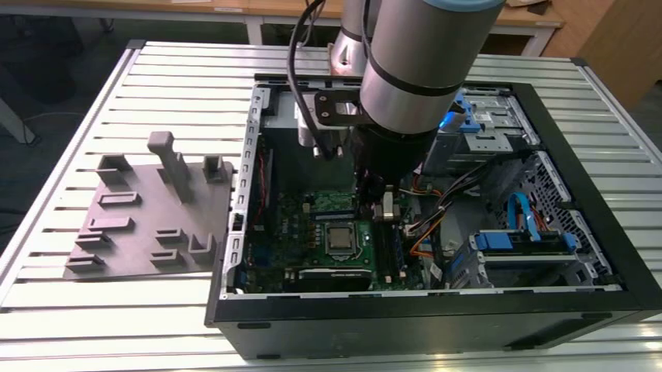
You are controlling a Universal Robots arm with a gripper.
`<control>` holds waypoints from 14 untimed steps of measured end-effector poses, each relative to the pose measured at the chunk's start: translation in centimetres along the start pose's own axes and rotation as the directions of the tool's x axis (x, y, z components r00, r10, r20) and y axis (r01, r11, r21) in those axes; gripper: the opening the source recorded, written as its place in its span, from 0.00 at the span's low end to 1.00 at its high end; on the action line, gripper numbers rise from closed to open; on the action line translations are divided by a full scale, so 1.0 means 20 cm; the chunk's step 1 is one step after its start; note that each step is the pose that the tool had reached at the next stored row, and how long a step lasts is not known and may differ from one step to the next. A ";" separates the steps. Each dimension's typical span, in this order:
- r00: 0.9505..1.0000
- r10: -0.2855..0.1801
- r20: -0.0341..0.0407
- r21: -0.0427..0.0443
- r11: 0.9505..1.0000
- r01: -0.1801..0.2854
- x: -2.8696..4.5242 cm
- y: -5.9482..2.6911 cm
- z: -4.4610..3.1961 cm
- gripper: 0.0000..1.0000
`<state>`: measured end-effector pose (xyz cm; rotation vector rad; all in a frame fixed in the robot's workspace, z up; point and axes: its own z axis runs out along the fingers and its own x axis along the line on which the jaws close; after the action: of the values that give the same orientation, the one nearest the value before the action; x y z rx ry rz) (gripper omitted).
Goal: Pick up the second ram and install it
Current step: 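Pick up the second ram and move it above second insertion slot, then insert the second ram into the second slot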
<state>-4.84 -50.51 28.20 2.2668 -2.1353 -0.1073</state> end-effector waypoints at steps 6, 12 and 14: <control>1.000 0.000 0.000 0.000 1.000 0.000 0.002 0.000 0.000 0.14; 0.998 0.056 0.004 0.002 0.998 -0.056 0.002 0.000 0.001 0.14; 0.996 0.091 0.006 0.003 0.996 -0.091 0.002 0.000 0.001 0.14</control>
<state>-4.84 -50.54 28.17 2.1696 -2.2384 -0.1091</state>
